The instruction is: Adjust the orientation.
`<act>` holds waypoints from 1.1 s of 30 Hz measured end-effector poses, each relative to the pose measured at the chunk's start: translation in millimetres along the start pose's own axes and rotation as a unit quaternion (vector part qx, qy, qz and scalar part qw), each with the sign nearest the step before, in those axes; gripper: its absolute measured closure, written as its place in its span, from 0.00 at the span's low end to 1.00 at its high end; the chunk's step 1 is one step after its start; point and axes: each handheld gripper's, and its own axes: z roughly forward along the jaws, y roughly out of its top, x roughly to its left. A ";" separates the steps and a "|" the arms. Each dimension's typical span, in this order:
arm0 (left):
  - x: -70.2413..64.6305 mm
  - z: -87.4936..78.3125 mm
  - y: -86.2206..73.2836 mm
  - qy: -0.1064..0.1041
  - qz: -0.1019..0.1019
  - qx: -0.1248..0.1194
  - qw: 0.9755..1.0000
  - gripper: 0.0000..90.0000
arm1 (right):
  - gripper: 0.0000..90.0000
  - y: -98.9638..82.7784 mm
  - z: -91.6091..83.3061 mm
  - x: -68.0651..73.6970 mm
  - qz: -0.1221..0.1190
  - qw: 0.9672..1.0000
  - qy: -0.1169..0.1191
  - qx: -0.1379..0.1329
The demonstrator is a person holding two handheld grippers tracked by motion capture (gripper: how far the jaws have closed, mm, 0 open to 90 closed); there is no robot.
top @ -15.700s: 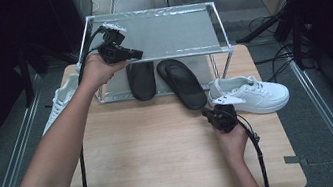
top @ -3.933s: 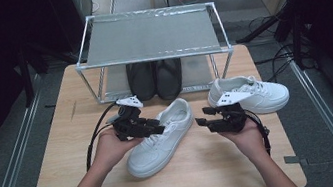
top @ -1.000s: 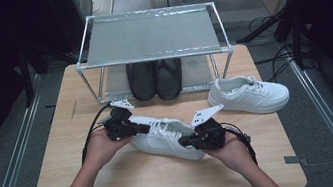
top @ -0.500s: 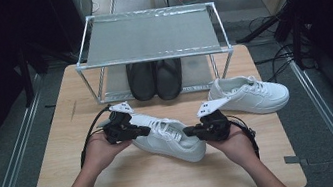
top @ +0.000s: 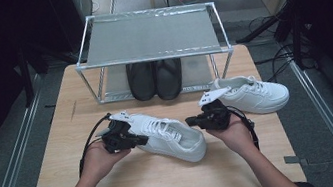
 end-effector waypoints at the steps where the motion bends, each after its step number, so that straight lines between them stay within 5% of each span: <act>1: -0.5 2.0 -1.2 0.004 -0.001 0.005 1.000 0.99 | 1.00 0.9 2.9 0.5 -0.002 1.000 -0.002 0.003; 16: 7.2 4.2 -4.5 -0.001 -0.018 0.001 1.000 0.97 | 1.00 4.7 10.3 5.2 -0.013 1.000 0.007 0.009; 33: 22.4 -0.4 -4.7 0.023 -0.049 -0.017 0.998 0.96 | 1.00 5.8 21.6 25.8 -0.024 0.999 0.033 0.010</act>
